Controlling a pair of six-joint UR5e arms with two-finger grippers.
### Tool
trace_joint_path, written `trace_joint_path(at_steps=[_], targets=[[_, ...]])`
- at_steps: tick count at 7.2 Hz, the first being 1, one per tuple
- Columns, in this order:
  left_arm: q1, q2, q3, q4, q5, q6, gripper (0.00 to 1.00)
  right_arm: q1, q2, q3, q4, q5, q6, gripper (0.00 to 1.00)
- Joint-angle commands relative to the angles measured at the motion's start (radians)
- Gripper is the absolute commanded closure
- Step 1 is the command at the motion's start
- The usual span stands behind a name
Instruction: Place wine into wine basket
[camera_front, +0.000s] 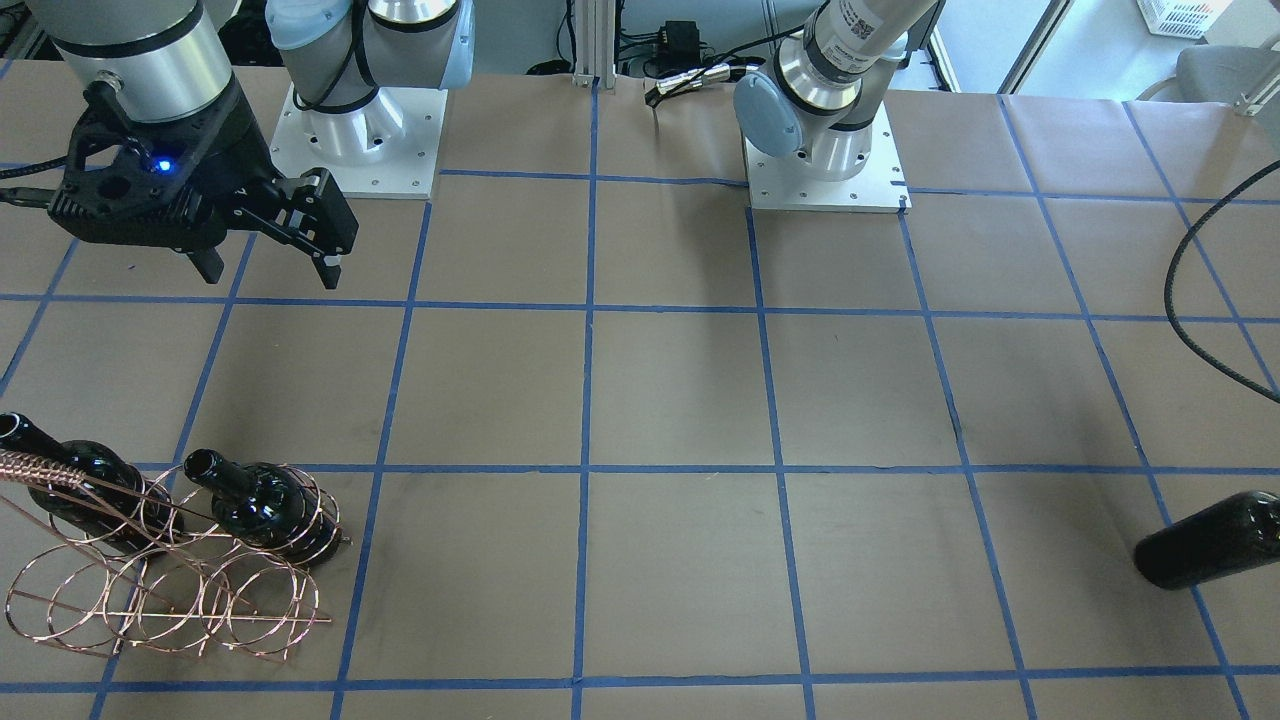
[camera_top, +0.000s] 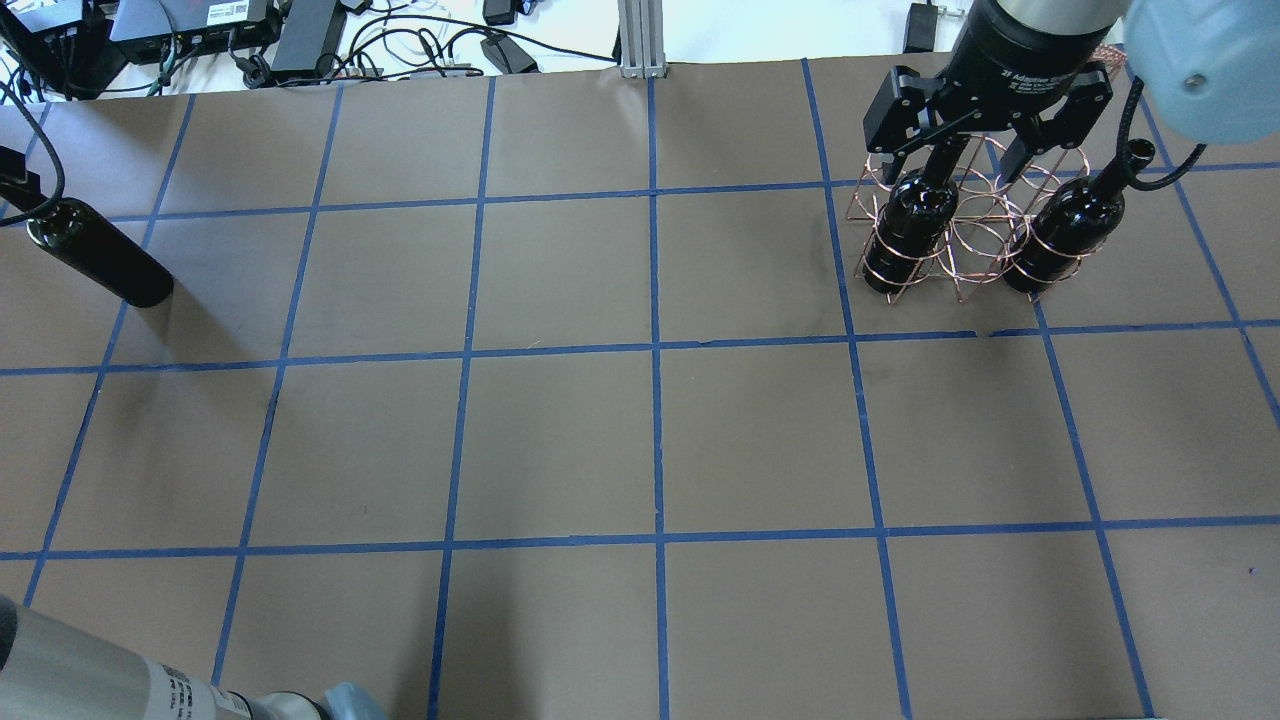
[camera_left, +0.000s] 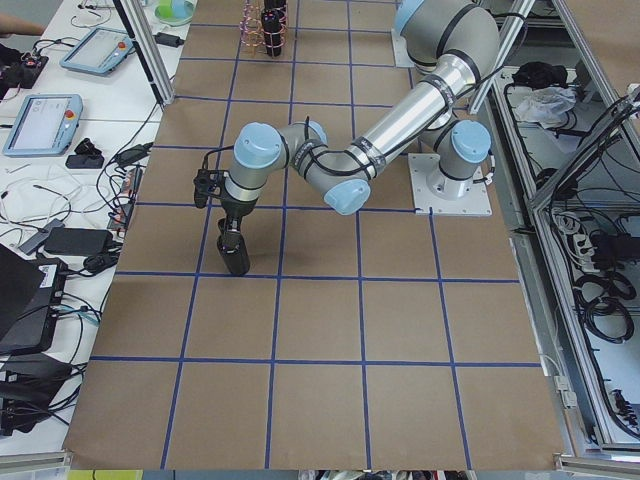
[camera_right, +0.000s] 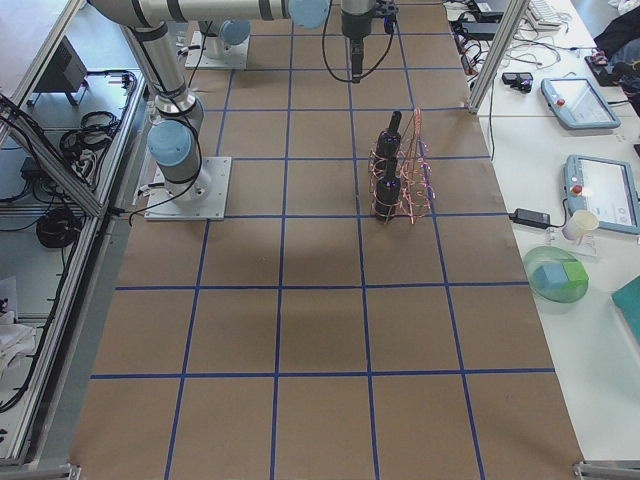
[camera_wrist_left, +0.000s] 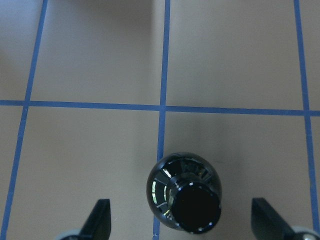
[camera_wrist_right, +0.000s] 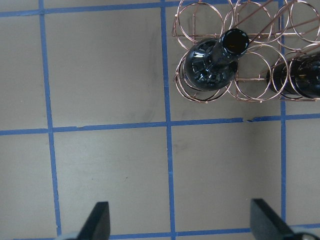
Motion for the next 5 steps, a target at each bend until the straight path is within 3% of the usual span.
trace_joint_path(at_steps=[1, 4, 5], targets=[[0.001, -0.03, 0.0, 0.044, -0.016, 0.001, 0.0, 0.002, 0.0, 0.0, 0.0, 0.0, 0.001, 0.0], [-0.001, -0.035, 0.0, 0.047, -0.03, -0.002, 0.05, 0.0, 0.0, 0.0, 0.002, 0.0, 0.001, 0.0], [-0.002, -0.035, 0.002, 0.047, -0.03, 0.001, 0.21, 0.0, 0.0, 0.0, 0.003, 0.0, 0.001, 0.0]])
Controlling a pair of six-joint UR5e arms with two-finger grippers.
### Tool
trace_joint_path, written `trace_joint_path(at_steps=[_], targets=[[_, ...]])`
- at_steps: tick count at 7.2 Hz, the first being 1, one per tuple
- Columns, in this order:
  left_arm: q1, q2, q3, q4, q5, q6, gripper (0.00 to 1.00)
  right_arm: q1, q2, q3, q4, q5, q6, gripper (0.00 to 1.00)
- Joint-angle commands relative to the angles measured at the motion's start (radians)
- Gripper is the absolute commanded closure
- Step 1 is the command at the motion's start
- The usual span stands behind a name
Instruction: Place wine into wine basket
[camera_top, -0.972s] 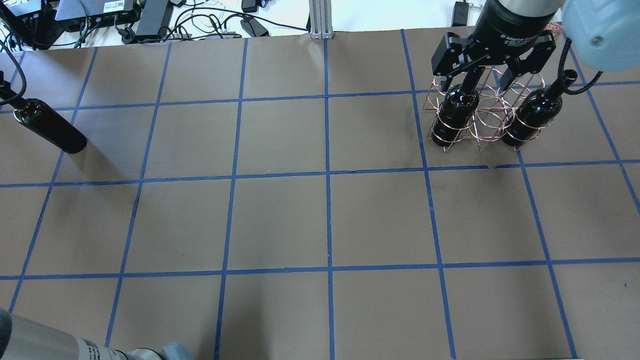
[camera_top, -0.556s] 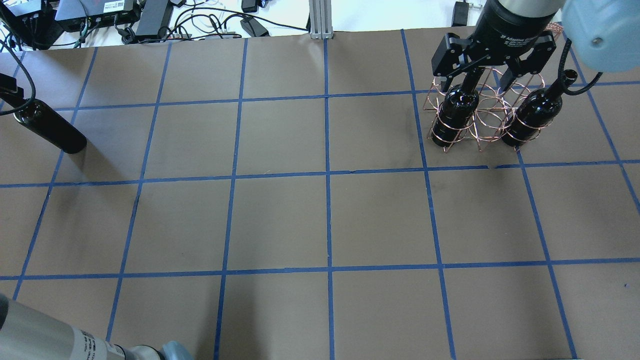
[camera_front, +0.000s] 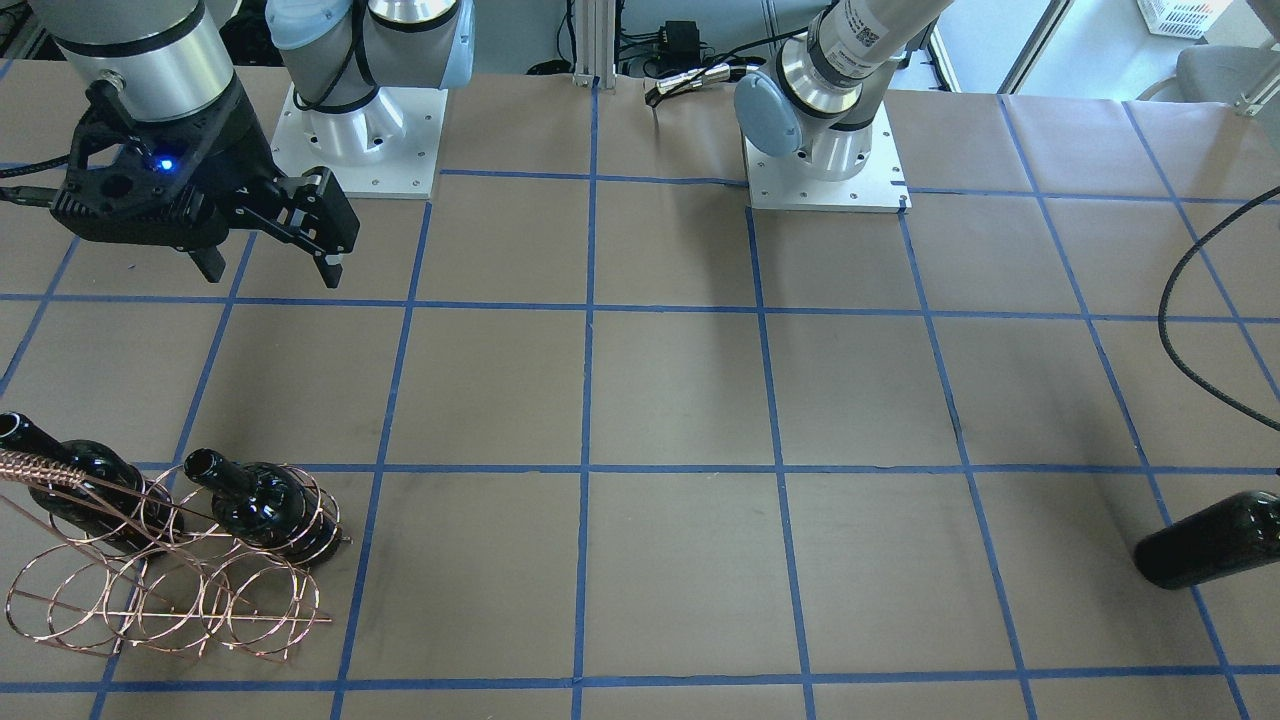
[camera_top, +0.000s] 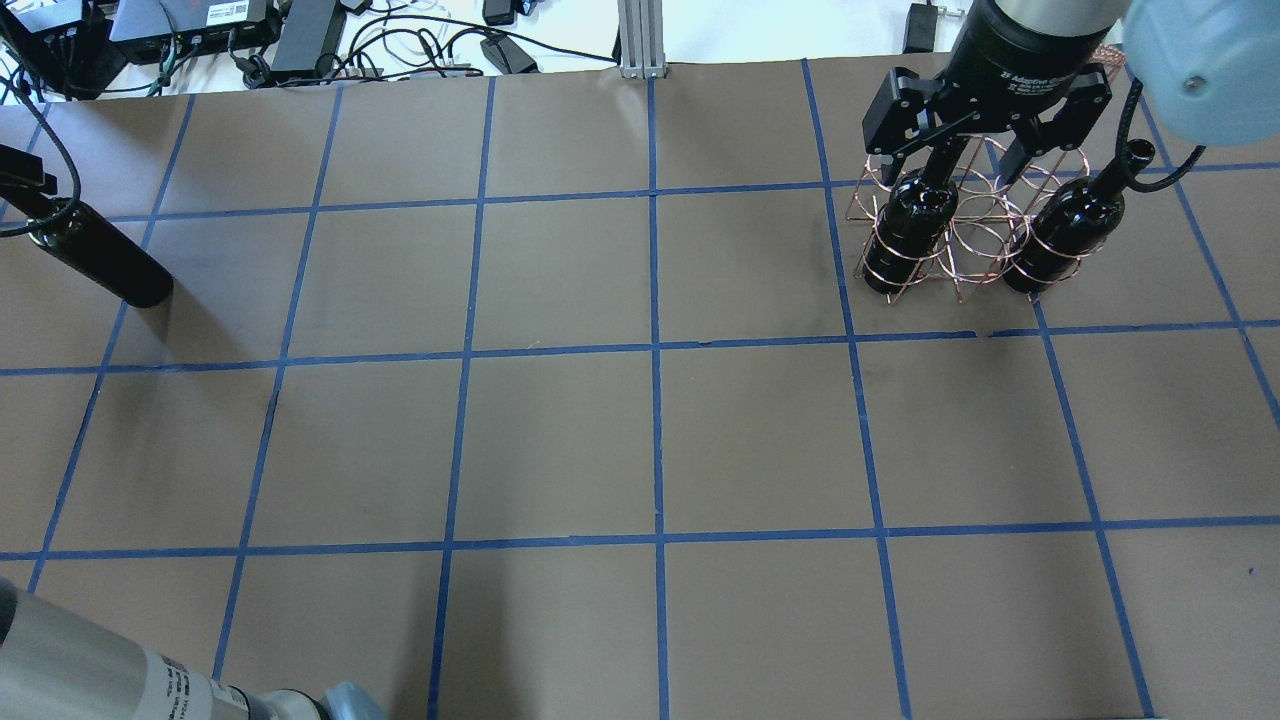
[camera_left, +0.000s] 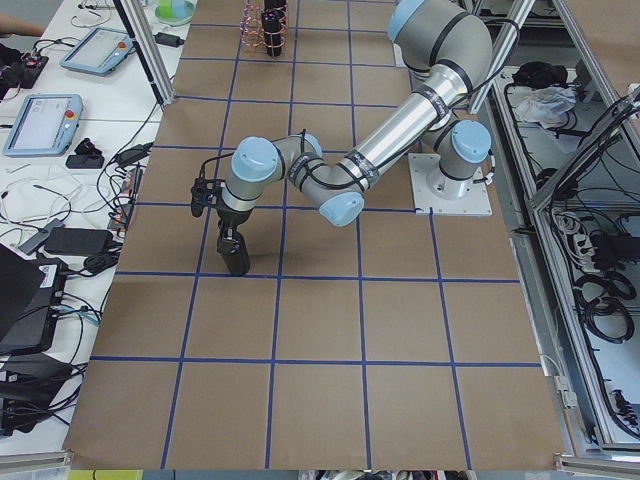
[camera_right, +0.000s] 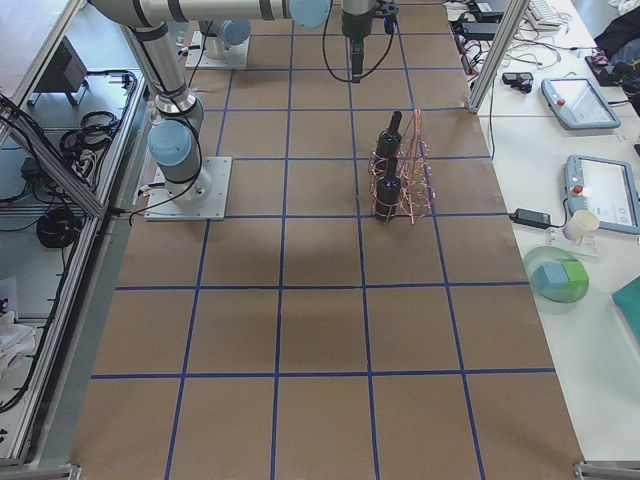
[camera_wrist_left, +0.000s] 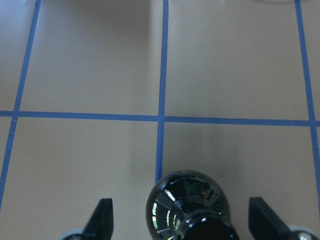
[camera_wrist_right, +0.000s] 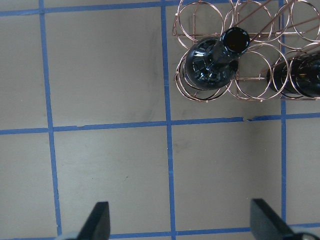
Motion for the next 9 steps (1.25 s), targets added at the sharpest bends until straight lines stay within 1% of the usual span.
trace_joint_path(at_steps=[1, 2, 3, 6, 8, 9], targets=[[-0.003, -0.001, 0.0, -0.003, -0.003, -0.002, 0.25, -0.001, 0.0, 0.0, 0.001, -0.001, 0.0, 0.0], [-0.005, -0.001, 0.0, -0.007, -0.003, -0.003, 0.25, -0.001, 0.0, 0.0, 0.001, -0.001, 0.0, 0.0], [-0.005, 0.001, 0.0, -0.007, -0.014, -0.003, 0.29, -0.001, 0.0, 0.0, 0.001, 0.0, 0.0, 0.0], [-0.005, 0.001, 0.0, -0.009, -0.015, 0.003, 0.67, -0.001, 0.0, 0.0, -0.002, 0.0, -0.001, 0.0], [-0.005, 0.001, 0.0, -0.009, -0.015, 0.006, 0.79, -0.002, 0.002, 0.0, -0.004, -0.001, -0.001, 0.0], [-0.009, 0.013, 0.0, -0.01, -0.011, 0.005, 0.9, -0.001, 0.005, 0.0, -0.014, 0.0, -0.001, 0.0]])
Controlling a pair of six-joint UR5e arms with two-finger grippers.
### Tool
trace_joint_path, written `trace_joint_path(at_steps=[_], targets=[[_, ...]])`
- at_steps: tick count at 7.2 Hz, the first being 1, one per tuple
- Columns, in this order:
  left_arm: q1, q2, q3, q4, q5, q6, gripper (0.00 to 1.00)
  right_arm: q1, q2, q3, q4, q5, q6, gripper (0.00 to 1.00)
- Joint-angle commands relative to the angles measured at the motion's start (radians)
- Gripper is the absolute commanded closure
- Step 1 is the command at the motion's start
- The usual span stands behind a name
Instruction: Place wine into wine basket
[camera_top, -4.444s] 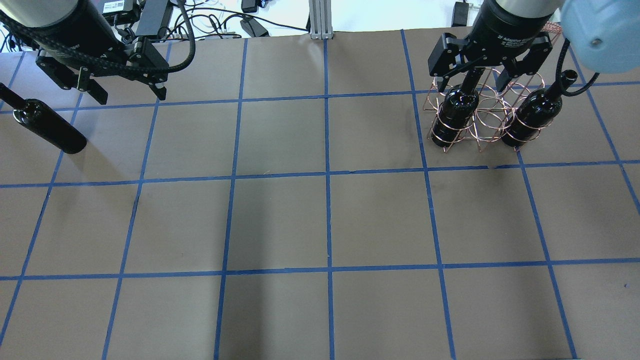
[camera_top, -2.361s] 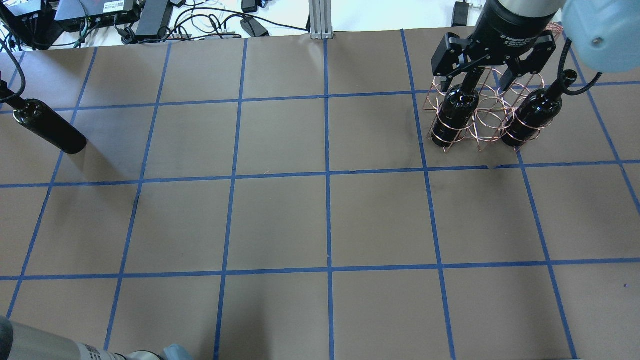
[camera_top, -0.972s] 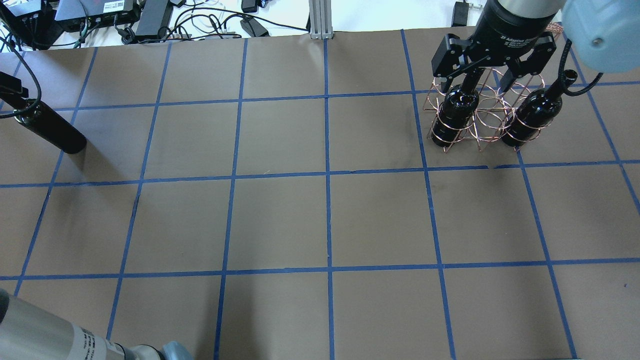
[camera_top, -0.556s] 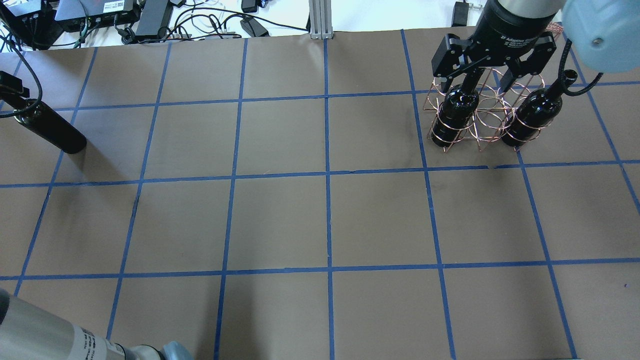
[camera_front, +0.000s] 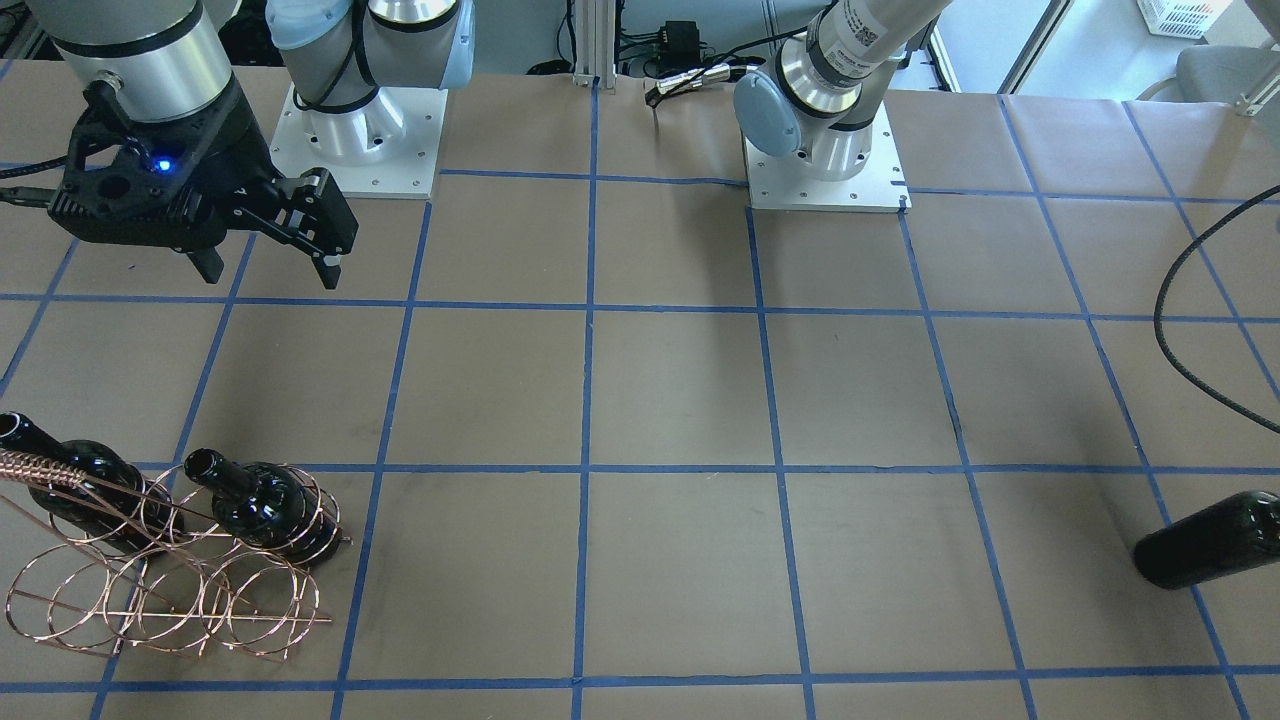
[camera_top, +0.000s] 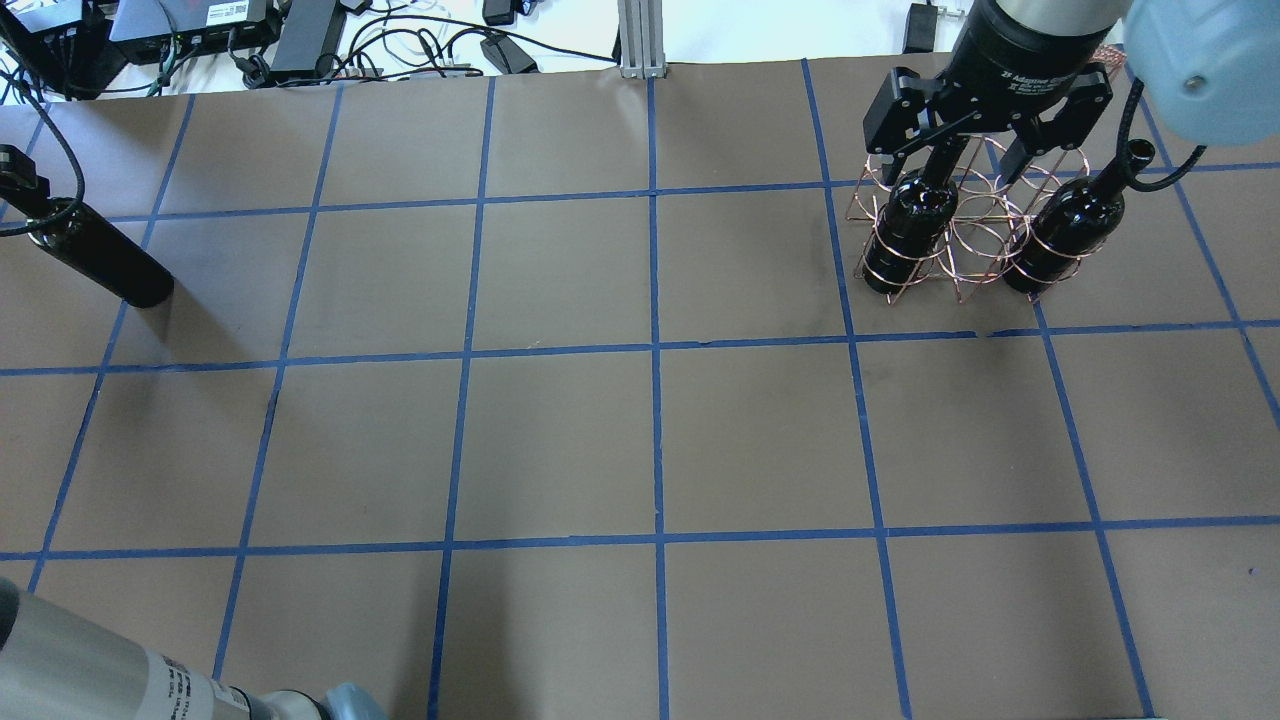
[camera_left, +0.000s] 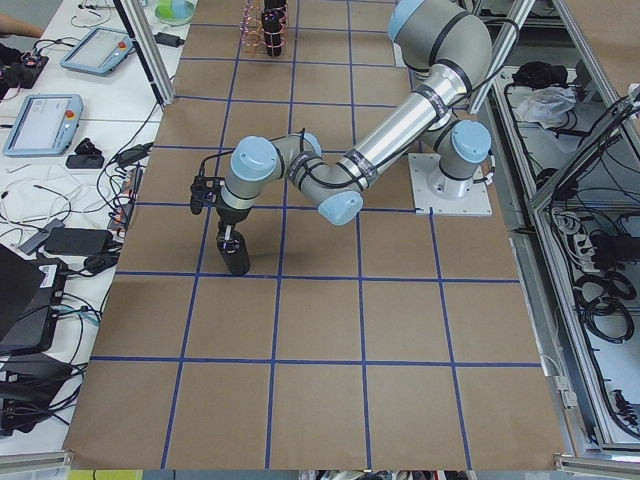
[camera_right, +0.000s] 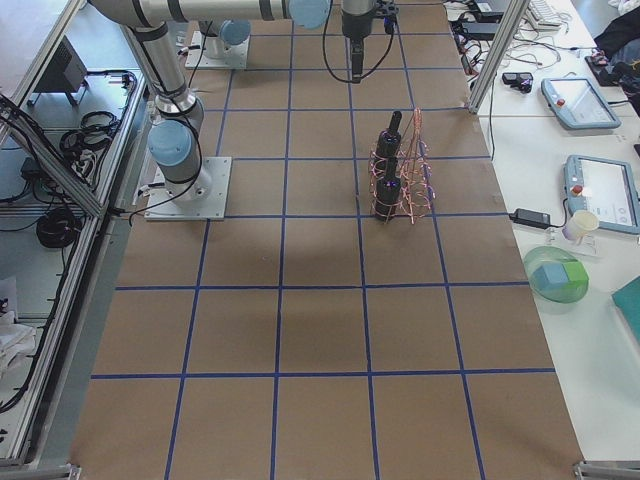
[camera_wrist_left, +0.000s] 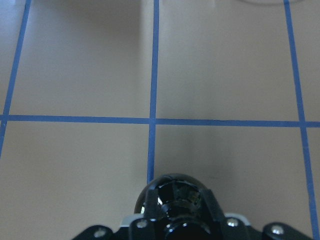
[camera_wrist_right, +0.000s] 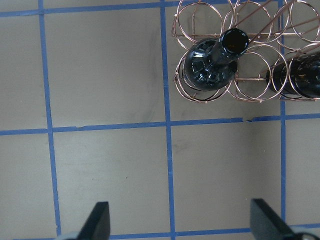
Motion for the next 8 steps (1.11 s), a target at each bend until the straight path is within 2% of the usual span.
trace_joint_path(at_steps=[1, 2, 4, 5, 6, 7, 8], targets=[[-0.04, 0.044, 0.0, -0.021, 0.023, -0.009, 0.92, -0.001, 0.003, 0.0, -0.009, 0.001, -0.002, 0.0], [-0.111, 0.087, 0.002, -0.077, 0.089, -0.04, 0.92, 0.001, 0.004, 0.0, -0.009, 0.005, 0.0, 0.0], [-0.222, 0.167, -0.018, -0.144, 0.12, -0.231, 0.93, 0.002, 0.006, 0.0, -0.011, 0.004, 0.001, 0.0], [-0.277, 0.21, -0.047, -0.177, 0.125, -0.32, 0.93, 0.002, 0.006, 0.0, -0.011, 0.005, 0.001, 0.0], [-0.34, 0.254, -0.111, -0.174, 0.175, -0.444, 0.95, 0.002, 0.006, 0.0, -0.011, 0.007, 0.001, 0.0], [-0.407, 0.291, -0.167, -0.17, 0.181, -0.576, 0.95, 0.004, 0.006, 0.002, -0.011, 0.013, 0.014, 0.0], [-0.487, 0.314, -0.193, -0.17, 0.238, -0.677, 0.96, 0.004, 0.006, 0.002, -0.012, 0.013, 0.009, 0.0]])
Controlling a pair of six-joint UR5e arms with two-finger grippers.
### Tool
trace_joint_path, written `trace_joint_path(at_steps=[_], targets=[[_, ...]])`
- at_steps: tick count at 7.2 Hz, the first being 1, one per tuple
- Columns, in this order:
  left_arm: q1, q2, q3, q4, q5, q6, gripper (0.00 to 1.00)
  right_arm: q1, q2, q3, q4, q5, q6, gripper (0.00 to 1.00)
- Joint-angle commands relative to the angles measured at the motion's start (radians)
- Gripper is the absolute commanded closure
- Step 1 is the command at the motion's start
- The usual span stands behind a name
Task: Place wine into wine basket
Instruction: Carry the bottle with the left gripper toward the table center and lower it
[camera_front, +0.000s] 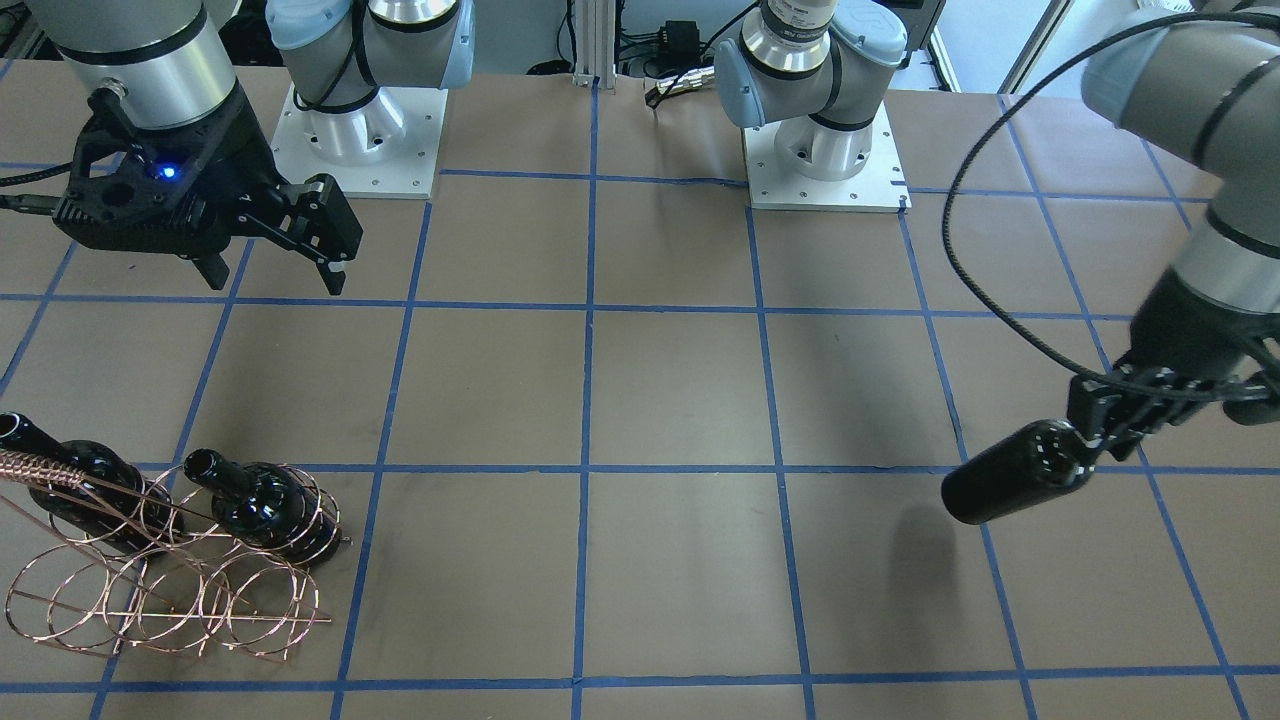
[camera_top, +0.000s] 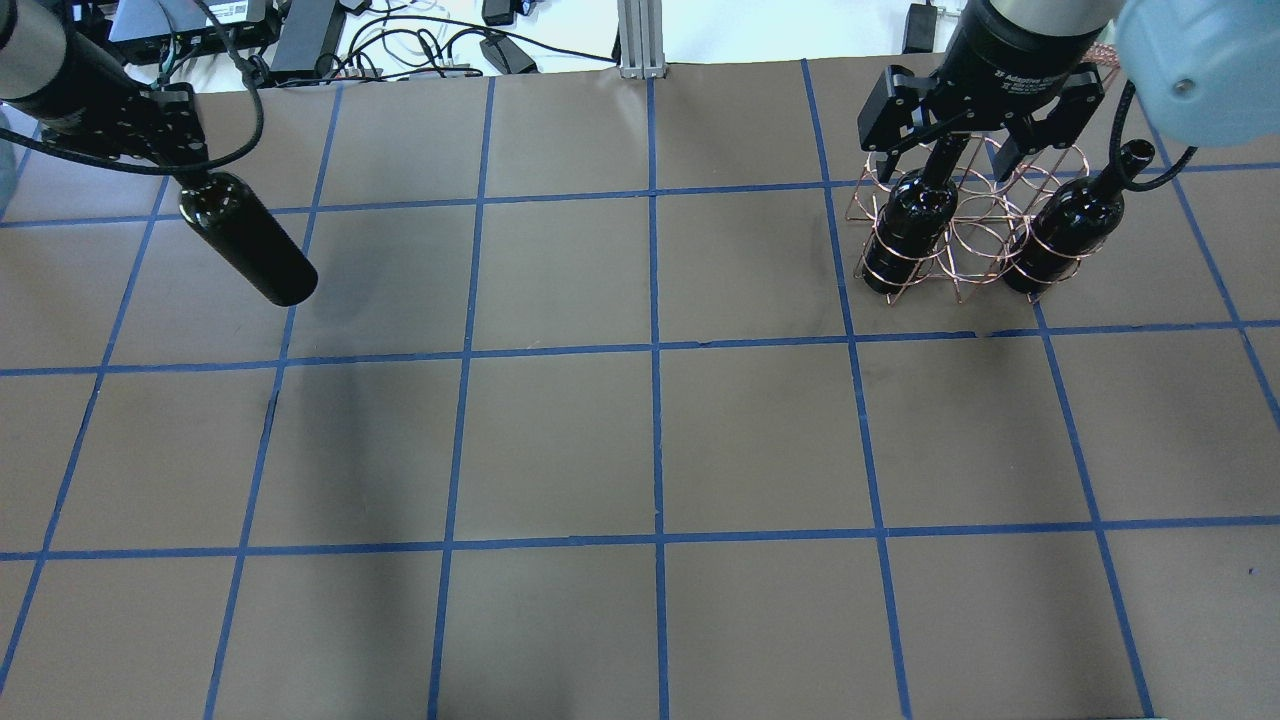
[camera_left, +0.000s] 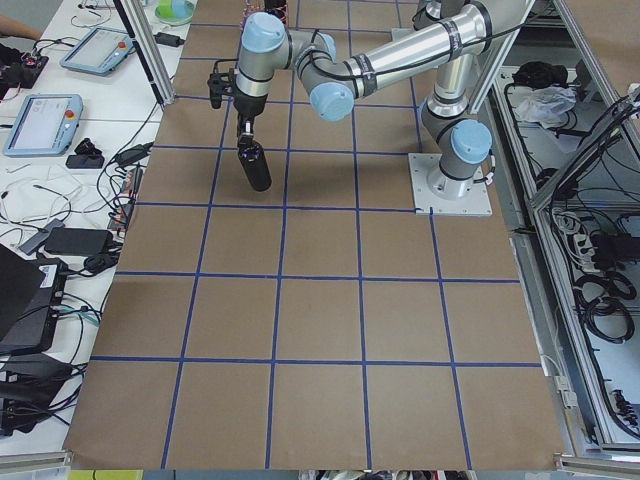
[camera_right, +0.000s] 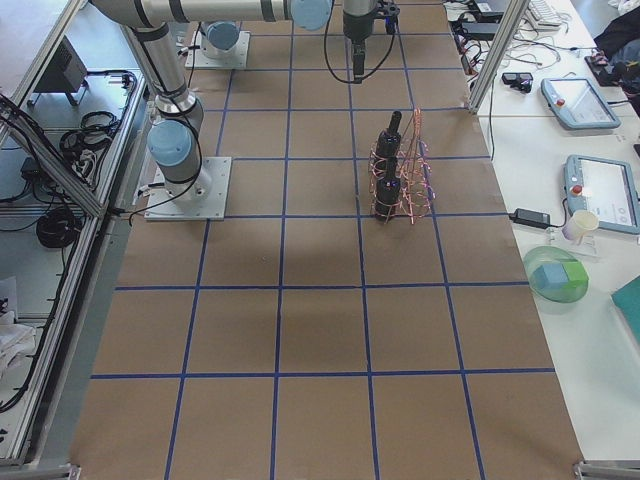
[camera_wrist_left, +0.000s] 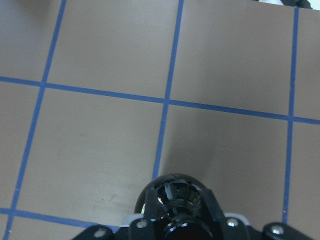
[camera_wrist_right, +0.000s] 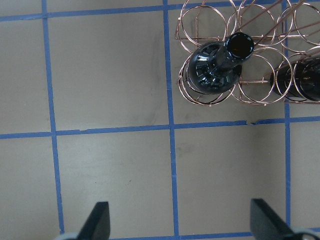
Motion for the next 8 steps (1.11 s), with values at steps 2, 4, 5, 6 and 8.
trace_joint_path(at_steps=[2, 4, 5, 6, 8], targets=[[-0.269, 0.052, -0.081, 0.0, 0.214, -0.383, 0.97, 0.0, 0.002, 0.001, -0.001, 0.007, -0.007, 0.0], [-0.393, 0.088, -0.087, -0.032, 0.293, -0.555, 0.97, 0.0, 0.002, 0.001, 0.0, 0.001, -0.009, 0.0], [-0.41, 0.119, -0.102, -0.094, 0.299, -0.644, 0.97, 0.0, 0.002, 0.001, -0.001, 0.007, -0.009, 0.0], [-0.411, 0.156, -0.131, -0.133, 0.298, -0.666, 0.97, -0.001, 0.002, 0.001, -0.001, -0.001, -0.009, 0.0], [-0.411, 0.196, -0.185, -0.15, 0.298, -0.752, 0.97, -0.001, -0.006, -0.001, 0.003, -0.009, -0.009, 0.0]])
